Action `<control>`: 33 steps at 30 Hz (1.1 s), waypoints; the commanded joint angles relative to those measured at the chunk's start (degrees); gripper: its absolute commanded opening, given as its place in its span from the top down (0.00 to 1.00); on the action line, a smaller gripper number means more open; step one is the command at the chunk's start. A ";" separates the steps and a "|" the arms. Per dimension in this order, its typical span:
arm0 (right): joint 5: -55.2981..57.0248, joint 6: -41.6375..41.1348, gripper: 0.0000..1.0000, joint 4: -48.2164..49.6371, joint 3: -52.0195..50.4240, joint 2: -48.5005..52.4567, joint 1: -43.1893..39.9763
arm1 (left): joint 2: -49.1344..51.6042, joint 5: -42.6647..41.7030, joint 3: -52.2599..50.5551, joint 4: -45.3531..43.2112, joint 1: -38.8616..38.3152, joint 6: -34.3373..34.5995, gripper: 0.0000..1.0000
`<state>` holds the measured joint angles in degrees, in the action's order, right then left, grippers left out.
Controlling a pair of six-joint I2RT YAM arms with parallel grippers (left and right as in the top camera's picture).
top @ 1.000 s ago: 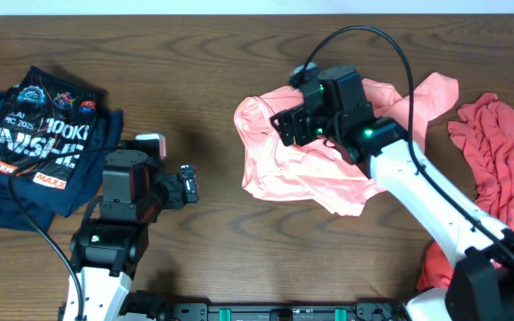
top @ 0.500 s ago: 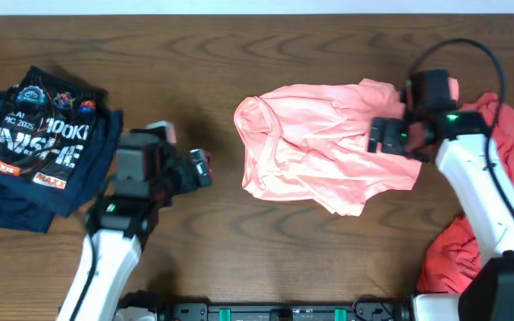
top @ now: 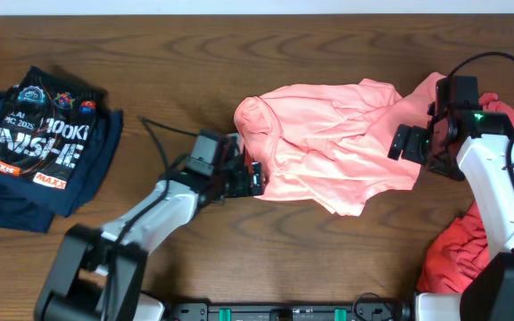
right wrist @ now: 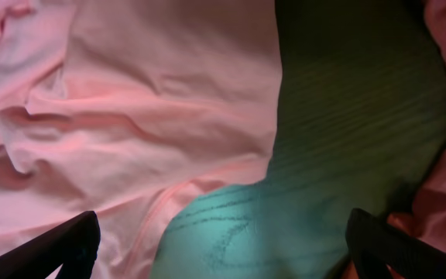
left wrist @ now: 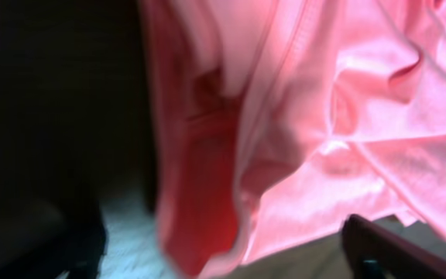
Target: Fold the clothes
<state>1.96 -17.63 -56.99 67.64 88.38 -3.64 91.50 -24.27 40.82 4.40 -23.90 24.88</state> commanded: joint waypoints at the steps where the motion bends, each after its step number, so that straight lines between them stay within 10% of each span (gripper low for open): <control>1: 0.35 -0.33 0.01 -0.26 0.07 0.13 -0.70 | 2.78 -0.79 0.98 -2.89 -1.84 0.74 0.21; 7: 0.46 -0.28 0.01 -0.24 -0.07 0.15 -0.70 | 3.89 -0.74 1.01 -4.44 -2.89 0.07 0.94; 16: 0.35 -0.35 0.01 4.55 -4.00 0.15 -0.70 | -7.28 1.38 8.85 16.06 13.64 -6.12 0.94; 23: -0.33 -0.37 0.01 6.64 -5.95 0.15 -0.68 | -10.40 4.85 23.02 15.87 27.85 -7.23 0.94; 24: -0.35 -0.37 0.01 6.64 -5.95 0.15 -0.68 | -10.16 4.85 24.55 15.89 28.87 -7.04 0.92; 28: -0.48 -0.35 0.01 6.67 -5.95 0.15 -0.68 | -9.88 4.81 25.05 19.45 28.94 -7.04 0.23; 33: -0.48 -0.35 0.01 6.69 -5.95 0.15 -0.68 | -8.66 4.83 23.21 31.50 26.25 -7.04 0.01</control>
<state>1.67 -17.63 -50.30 62.06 88.40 -3.64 81.73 -19.79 65.36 32.51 3.64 18.79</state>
